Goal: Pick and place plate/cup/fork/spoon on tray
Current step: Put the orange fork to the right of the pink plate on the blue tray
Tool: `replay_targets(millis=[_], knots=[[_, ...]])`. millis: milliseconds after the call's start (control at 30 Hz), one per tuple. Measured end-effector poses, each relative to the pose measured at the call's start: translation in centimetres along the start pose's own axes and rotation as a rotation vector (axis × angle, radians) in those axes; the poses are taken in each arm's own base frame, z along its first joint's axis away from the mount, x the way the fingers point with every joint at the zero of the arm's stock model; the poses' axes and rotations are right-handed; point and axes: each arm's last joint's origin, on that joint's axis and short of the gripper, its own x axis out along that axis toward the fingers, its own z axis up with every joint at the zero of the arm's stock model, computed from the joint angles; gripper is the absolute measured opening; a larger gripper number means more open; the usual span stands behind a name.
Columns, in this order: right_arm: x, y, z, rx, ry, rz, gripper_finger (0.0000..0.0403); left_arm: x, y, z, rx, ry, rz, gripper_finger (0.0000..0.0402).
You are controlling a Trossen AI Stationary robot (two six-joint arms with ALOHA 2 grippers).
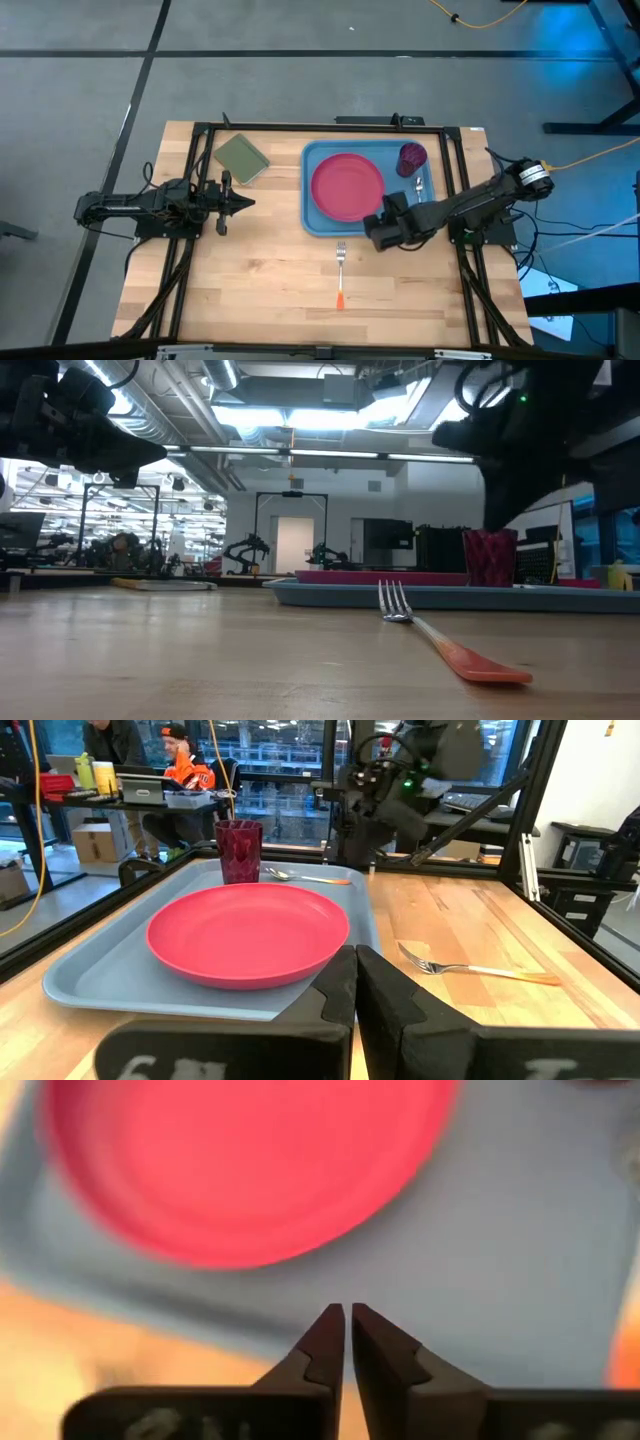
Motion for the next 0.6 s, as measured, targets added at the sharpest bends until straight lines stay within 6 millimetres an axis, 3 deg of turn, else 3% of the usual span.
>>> replay_targets(millis=[300, 600], knots=[[0.5, 4.0, -4.1, 0.095, 0.057, 0.173, 0.0075, 0.0, 0.0, 0.0, 0.000, 0.000, 0.000, 0.0000], [-0.4, 10.6, -6.9, 0.106, 0.119, 0.015, 0.0096, 0.0, 0.0, 0.0, 0.000, 0.000, 0.000, 0.0000]])
